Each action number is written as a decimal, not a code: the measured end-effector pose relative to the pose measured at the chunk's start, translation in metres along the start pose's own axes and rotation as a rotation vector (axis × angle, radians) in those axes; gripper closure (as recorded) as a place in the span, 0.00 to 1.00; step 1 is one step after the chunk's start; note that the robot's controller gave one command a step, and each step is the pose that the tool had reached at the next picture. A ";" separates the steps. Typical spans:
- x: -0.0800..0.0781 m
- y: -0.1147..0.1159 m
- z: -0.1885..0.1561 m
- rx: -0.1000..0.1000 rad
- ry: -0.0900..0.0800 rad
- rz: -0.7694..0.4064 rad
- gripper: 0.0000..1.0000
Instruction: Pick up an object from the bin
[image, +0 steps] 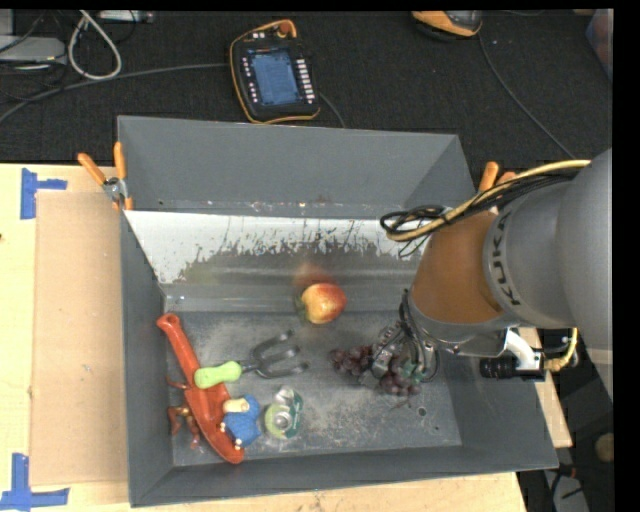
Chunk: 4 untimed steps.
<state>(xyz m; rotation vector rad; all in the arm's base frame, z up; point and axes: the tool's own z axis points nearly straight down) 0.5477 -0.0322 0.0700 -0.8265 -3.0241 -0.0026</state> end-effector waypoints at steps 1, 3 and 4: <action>0.000 0.000 0.000 0.000 0.000 0.000 1.00; 0.002 -0.001 -0.024 0.002 0.005 -0.004 1.00; 0.001 -0.001 -0.038 0.001 0.003 -0.006 1.00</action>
Offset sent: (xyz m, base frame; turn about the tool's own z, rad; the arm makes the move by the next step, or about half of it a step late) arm 0.0000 0.0001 0.0217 -0.0003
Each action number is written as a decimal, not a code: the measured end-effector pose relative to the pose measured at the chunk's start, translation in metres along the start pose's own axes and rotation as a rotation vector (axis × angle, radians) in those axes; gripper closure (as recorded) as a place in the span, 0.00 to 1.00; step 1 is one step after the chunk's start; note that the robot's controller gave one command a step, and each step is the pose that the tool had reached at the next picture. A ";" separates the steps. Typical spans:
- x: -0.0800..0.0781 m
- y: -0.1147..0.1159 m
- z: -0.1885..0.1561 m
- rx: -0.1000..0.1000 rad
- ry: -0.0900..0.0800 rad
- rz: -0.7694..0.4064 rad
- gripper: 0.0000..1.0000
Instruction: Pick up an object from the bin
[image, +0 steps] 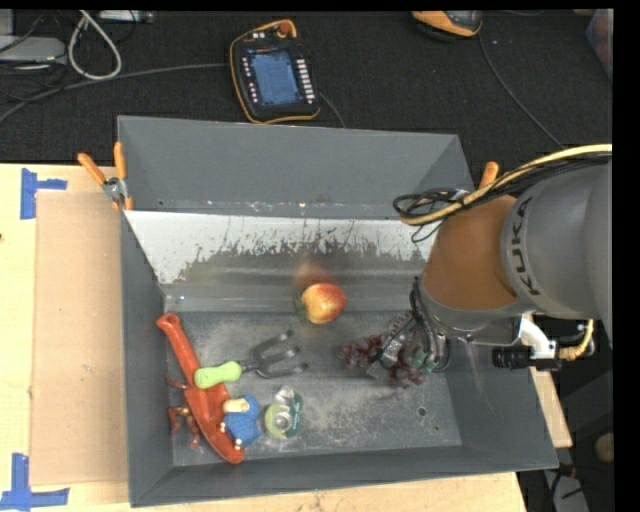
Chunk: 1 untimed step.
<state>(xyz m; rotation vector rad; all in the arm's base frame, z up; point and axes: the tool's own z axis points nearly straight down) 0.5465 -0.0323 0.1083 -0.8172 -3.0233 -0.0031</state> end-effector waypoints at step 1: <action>0.002 -0.001 -0.018 0.004 0.009 -0.002 1.00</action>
Offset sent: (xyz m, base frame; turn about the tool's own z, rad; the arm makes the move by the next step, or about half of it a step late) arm -0.0019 0.0001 0.0150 -0.0012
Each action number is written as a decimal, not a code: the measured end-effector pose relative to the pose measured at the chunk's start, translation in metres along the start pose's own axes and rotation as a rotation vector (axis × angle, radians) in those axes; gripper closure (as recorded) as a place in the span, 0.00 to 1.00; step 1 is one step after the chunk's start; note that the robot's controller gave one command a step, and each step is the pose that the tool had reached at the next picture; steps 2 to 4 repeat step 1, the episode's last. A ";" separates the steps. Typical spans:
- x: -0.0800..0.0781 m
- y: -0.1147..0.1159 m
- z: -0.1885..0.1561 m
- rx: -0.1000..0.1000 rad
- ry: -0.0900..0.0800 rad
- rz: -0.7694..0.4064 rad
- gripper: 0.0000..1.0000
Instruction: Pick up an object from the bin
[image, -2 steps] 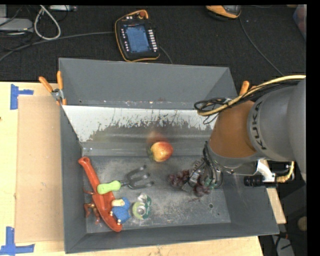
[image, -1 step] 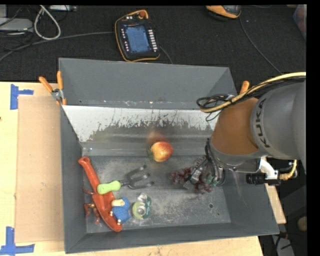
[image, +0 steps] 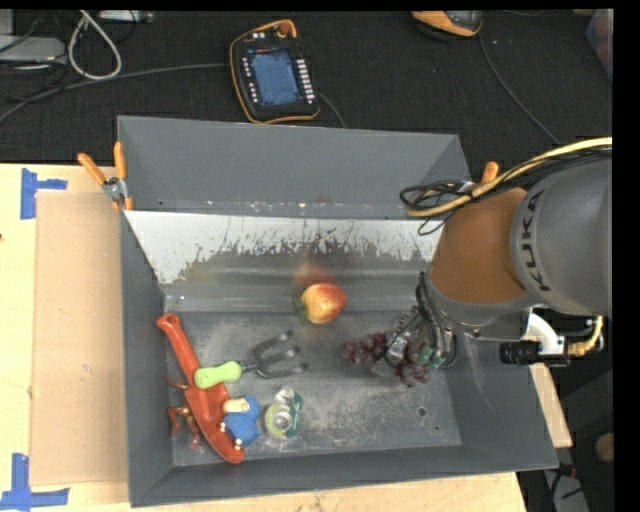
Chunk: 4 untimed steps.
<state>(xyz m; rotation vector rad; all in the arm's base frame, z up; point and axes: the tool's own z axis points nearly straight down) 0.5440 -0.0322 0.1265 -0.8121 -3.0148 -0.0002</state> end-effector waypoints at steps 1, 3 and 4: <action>-0.001 0.001 -0.034 -0.003 -0.007 -0.001 1.00; -0.001 0.001 -0.034 -0.003 -0.007 -0.001 1.00; -0.001 0.001 -0.034 -0.003 -0.007 -0.001 1.00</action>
Offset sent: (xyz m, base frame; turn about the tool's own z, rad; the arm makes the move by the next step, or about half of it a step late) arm 0.0014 0.0002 0.0479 -0.0002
